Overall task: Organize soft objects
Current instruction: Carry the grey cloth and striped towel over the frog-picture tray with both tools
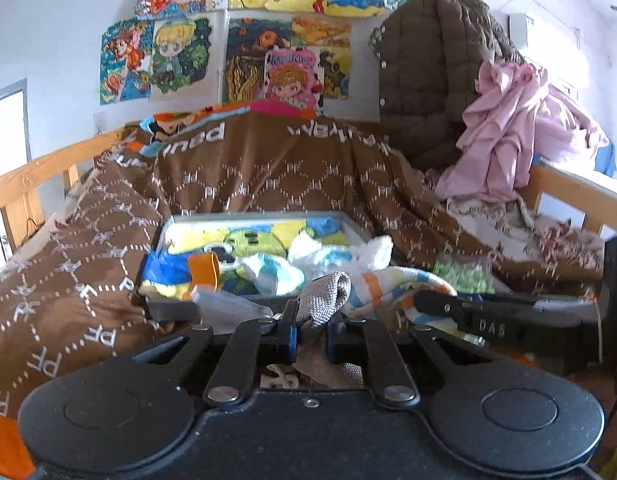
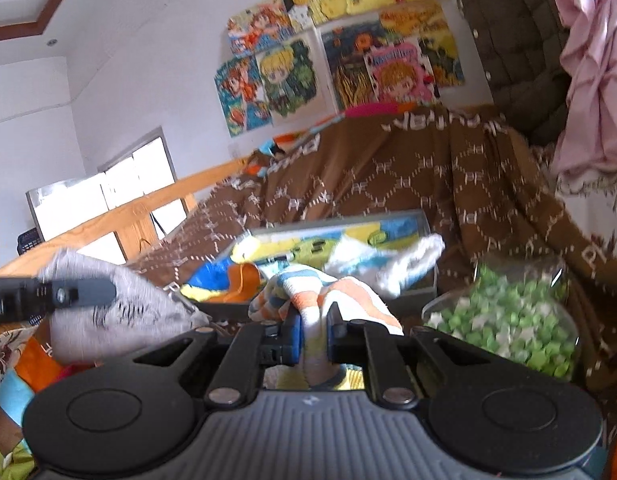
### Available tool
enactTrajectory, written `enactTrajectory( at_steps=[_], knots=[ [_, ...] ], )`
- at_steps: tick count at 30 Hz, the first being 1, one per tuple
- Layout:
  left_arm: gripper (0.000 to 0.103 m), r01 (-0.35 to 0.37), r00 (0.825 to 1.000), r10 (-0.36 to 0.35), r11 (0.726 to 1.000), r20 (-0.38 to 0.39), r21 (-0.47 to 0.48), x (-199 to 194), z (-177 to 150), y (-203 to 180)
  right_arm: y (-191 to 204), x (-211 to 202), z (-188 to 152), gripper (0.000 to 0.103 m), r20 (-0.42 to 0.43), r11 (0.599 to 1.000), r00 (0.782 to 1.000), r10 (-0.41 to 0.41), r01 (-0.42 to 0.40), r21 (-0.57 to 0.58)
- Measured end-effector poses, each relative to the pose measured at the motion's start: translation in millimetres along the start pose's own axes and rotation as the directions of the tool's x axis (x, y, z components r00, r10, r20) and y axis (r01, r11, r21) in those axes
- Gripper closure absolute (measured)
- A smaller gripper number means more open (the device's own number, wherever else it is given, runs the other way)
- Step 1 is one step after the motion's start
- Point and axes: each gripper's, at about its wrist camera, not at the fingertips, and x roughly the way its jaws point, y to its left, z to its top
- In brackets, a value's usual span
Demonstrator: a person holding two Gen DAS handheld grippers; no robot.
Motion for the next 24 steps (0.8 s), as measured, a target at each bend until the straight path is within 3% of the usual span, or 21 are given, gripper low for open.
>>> enactTrajectory(
  at_steps=[14,24],
  knots=[
    [0.09,0.013,0.985,-0.003,0.998,0.175,-0.055,-1,73,-1,-3,-1,14,0.09,0.124,0.998,0.99,-0.062,0.062,0.002],
    [0.09,-0.02,0.978,0.043,0.994,0.205,-0.111,78,102,20,-19,83,49,0.09,0.209,0.997,0.976,-0.06,0.05,0.054]
  ],
)
